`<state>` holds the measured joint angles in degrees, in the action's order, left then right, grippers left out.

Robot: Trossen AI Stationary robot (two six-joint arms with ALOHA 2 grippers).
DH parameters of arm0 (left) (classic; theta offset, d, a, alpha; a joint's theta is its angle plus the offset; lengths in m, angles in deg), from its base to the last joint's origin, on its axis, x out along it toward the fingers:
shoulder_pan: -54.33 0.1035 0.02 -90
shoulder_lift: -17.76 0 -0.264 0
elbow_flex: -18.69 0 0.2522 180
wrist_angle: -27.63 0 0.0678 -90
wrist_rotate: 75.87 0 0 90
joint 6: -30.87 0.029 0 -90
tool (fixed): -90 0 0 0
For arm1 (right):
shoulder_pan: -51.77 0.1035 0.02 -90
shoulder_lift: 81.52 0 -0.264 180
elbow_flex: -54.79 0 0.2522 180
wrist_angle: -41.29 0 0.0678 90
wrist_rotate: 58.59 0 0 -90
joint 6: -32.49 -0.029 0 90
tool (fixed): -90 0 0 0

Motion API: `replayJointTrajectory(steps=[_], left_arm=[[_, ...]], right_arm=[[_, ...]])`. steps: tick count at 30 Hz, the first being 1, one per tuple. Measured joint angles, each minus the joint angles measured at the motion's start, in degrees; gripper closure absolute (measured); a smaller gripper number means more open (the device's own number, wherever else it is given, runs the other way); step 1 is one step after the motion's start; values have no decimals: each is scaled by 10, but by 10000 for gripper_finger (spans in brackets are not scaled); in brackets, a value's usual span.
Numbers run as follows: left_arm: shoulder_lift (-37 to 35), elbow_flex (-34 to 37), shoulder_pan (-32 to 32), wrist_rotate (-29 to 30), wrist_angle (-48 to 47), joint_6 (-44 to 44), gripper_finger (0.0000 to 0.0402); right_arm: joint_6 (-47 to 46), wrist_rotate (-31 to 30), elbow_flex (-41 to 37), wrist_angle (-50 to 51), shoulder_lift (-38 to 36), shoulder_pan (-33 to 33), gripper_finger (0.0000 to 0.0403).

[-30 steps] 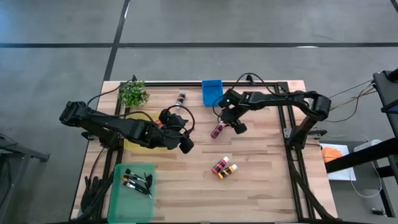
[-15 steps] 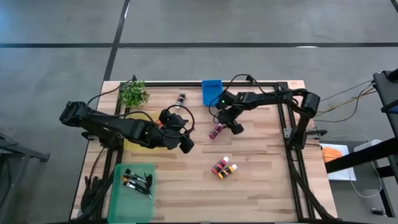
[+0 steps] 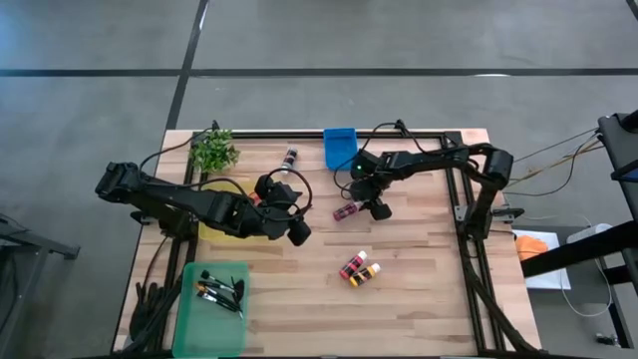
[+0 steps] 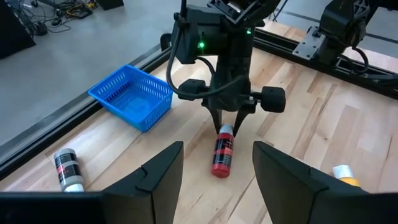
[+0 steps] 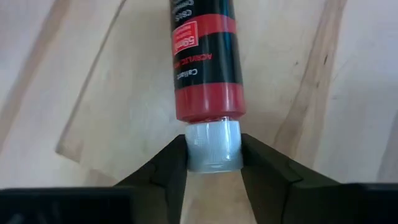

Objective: Pick & Place Paint Supplies
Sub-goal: Put the red paint bottle into the blue bin

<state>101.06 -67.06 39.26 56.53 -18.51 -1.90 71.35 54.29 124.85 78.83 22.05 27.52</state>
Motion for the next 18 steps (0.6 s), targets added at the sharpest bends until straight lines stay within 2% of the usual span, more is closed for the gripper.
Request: replayJointTrajectory(steps=[2, 8, 15, 18], left_arm=[[0, 0, 0, 0, 0, 4, 201], [0, 0, 0, 0, 0, 17, 201], [1, 7, 8, -19, 12, 40, 205], [2, 23, 14, -48, 90, 125, 217]], right_arm=[[-21, 16, 3, 0, -4, 0, 291], [-89, 28, 5, 12, -47, 2, 291], [-190, 48, 6, 48, -183, 15, 291], [-232, 50, 6, 44, -242, 28, 291]])
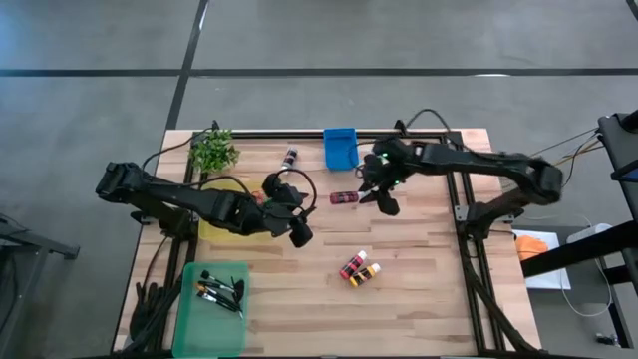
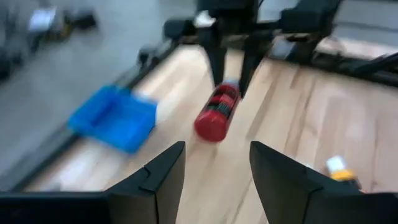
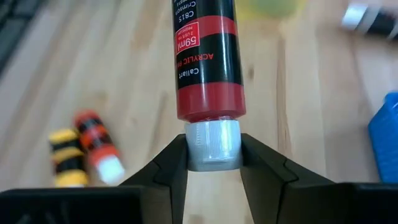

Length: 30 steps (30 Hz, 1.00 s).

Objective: Pick & Place Paint Supplies
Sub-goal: Put the red paint bottle into the blue bin

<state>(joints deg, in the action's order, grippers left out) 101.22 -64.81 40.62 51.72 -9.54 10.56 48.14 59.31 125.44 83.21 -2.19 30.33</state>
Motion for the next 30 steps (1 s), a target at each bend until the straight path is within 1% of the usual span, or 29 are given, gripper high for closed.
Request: replayJointTrajectory(steps=[4, 6, 8, 12, 16, 19, 22, 26, 30], left_arm=[[0, 24, 1, -10, 146, 177, 228], [0, 30, 4, -29, 176, 265, 229], [0, 30, 12, -52, 177, 320, 229], [0, 23, 32, -73, 169, 337, 229], [0, -16, 67, -172, 150, 326, 222], [4, -41, 86, -203, 133, 325, 197], [7, -60, 93, -216, 133, 372, 161], [18, -64, 99, -248, 123, 414, 118], [20, -63, 112, -253, 127, 429, 99]], right_arm=[[-54, 0, 0, -5, -57, 14, 291], [-79, 1, 0, -5, -77, 18, 291], [-101, 13, 0, -5, -94, 18, 291], [-135, 39, 0, -9, -115, 18, 291], [-161, 47, 0, -9, -124, 18, 291], [-176, 52, 0, -11, -128, 18, 291], [-188, 54, 0, -15, -130, 18, 291], [-207, 67, 0, -42, -134, 18, 291], [-224, 71, 0, -50, -133, 21, 291]])
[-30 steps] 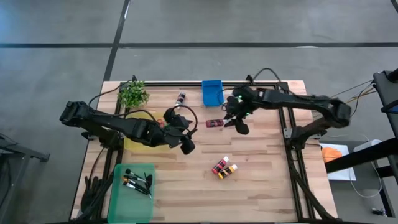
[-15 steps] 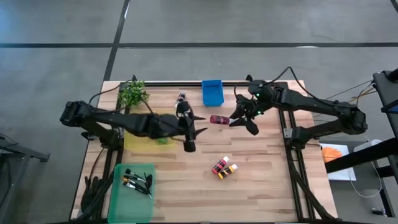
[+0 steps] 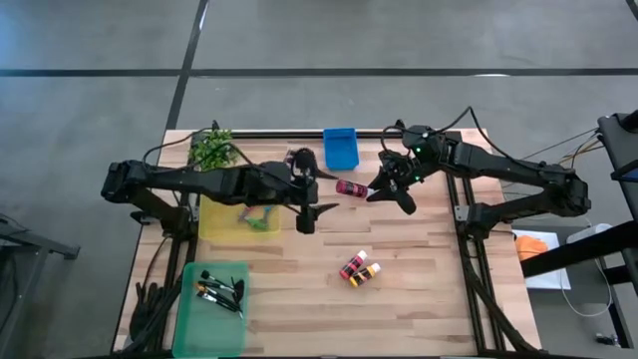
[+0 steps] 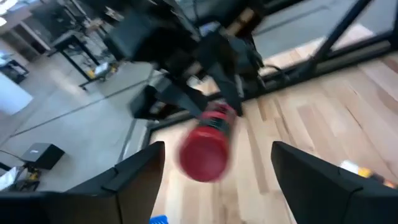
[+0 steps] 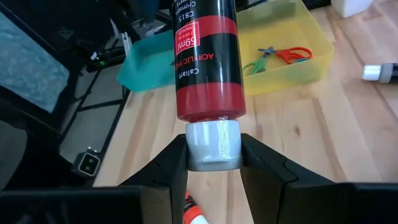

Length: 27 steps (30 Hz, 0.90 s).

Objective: Pick & Place Paint Supplies
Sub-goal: Put the red paint bottle into the blue bin

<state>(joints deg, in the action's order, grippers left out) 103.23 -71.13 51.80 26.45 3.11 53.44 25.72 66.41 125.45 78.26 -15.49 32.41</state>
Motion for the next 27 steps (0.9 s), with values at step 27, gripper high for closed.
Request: replayJointTrajectory(steps=[27], left_arm=[[43, -15, 23, -99, 28, -3, 181]], right_arm=[[-18, 0, 0, 0, 0, 15, 291]])
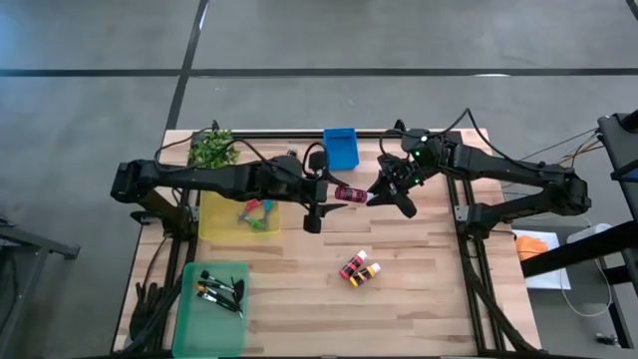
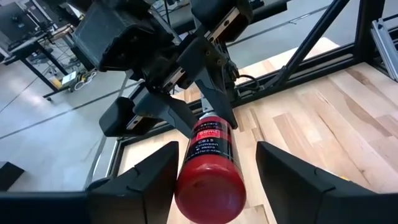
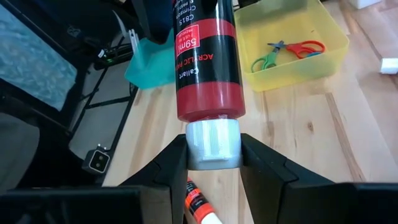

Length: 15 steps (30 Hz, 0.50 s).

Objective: Pick & Place Paint Supplies
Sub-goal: Put the red paint bottle into the blue bin

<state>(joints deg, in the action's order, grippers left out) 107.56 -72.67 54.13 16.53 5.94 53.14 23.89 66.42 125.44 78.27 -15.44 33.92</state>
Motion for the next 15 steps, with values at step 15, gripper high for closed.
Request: replayJointTrajectory(steps=[15], left_arm=[[0, 10, 4, -1, -2, -4, 182]], right_arm=[[-2, 0, 0, -2, 0, 4, 291]])
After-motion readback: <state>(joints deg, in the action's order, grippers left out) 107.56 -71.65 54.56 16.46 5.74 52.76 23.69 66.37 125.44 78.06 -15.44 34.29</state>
